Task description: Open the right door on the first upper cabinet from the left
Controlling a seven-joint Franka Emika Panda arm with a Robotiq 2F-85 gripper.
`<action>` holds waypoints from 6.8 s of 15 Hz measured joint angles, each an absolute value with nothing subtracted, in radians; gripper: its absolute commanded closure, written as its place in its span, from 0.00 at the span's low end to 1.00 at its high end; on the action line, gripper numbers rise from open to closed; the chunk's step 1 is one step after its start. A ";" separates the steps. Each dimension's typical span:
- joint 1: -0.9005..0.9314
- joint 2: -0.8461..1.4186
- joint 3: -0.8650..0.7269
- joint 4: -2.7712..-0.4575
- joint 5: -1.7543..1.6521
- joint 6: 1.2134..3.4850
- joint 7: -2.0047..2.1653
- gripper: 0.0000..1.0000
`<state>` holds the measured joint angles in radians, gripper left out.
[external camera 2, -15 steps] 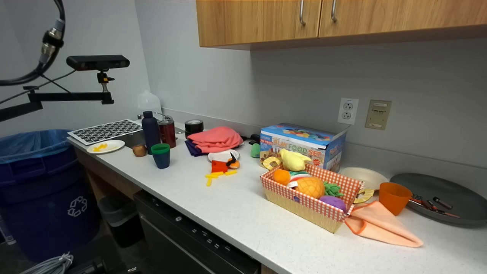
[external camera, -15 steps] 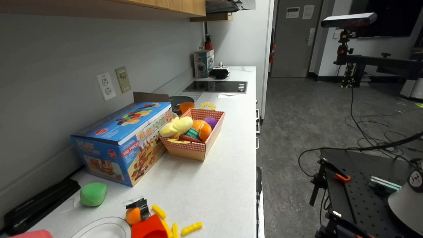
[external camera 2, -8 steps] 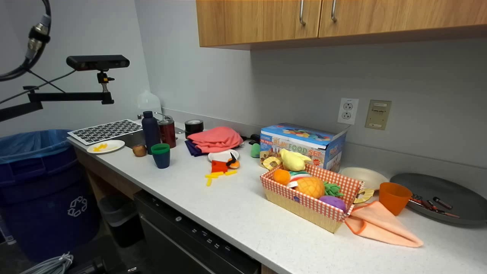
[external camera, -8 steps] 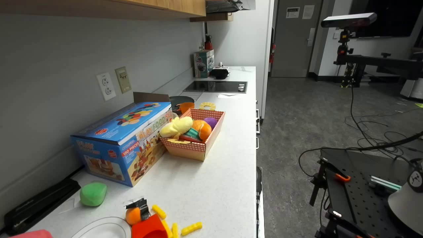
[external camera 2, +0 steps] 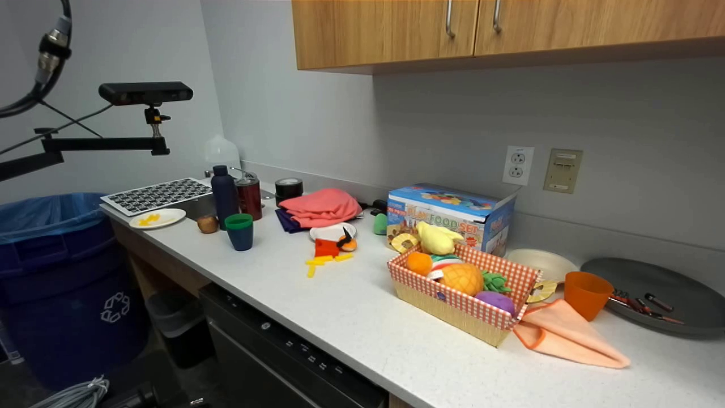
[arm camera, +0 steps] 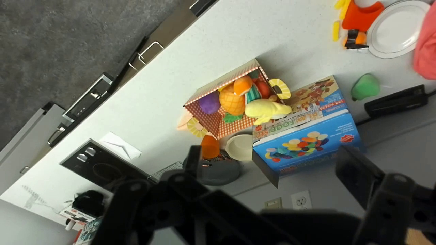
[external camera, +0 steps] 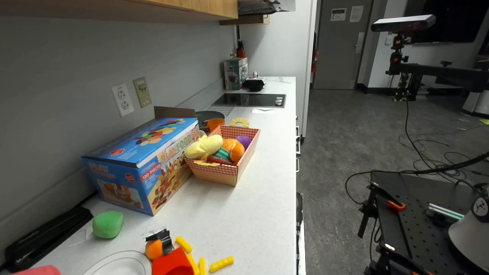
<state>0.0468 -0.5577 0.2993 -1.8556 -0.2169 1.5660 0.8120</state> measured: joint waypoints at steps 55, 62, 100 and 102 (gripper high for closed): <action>-0.086 -0.291 0.055 -1.887 -0.356 2.201 0.688 0.00; -0.090 -0.263 0.055 -1.860 -0.356 2.208 0.682 0.00; -0.114 -0.151 0.040 -1.824 -0.465 2.344 0.768 0.00; -0.121 -0.127 0.035 -1.806 -0.491 2.383 0.791 0.00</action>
<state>-0.1205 -0.1266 0.0353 -1.8064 -0.4907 2.3830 0.7908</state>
